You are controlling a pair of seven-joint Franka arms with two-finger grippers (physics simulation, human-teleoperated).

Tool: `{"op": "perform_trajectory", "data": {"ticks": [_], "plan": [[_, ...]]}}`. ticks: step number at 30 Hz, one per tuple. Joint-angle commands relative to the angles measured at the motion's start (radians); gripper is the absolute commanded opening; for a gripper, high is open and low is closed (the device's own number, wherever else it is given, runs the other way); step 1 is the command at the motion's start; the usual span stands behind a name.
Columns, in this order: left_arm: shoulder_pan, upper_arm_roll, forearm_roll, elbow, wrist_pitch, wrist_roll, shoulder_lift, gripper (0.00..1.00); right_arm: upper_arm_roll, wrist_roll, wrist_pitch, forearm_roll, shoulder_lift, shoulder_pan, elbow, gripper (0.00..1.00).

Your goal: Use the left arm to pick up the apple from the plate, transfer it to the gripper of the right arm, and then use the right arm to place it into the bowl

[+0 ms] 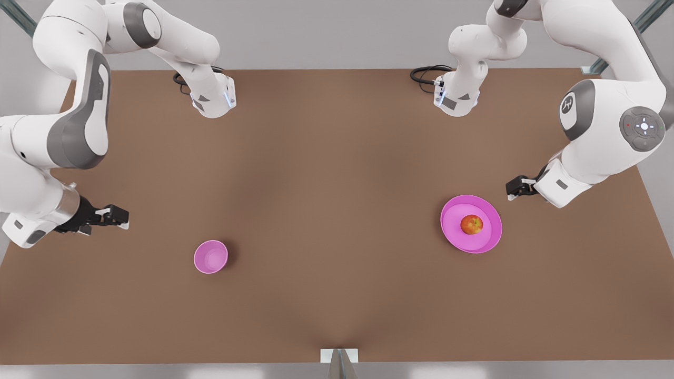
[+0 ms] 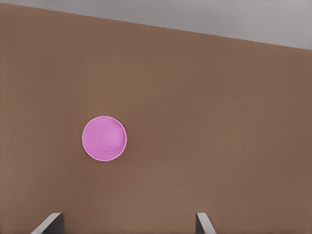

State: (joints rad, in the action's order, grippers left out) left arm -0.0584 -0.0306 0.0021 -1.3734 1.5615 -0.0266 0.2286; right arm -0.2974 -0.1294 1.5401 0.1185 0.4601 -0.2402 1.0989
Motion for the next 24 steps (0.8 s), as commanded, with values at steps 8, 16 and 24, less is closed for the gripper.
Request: {"op": "perform_trajectory", "data": {"ticks": [8, 16, 24], "plan": [[0.011, 0.0, -0.036, -0.432, 0.666, 0.062, 0.081, 1.0, 0.0, 0.07, -0.003, -0.005, 0.0, -0.007, 0.002, 1.0], [0.017, -0.003, -0.056, -0.813, 1.055, 0.068, 0.021, 1.0, 0.001, 0.067, -0.005, -0.005, 0.0, -0.01, 0.003, 1.0], [0.031, -0.002, -0.054, -0.822, 1.167, 0.068, 0.147, 1.0, 0.0, 0.065, -0.005, -0.006, 0.0, -0.008, 0.001, 1.0]]}}
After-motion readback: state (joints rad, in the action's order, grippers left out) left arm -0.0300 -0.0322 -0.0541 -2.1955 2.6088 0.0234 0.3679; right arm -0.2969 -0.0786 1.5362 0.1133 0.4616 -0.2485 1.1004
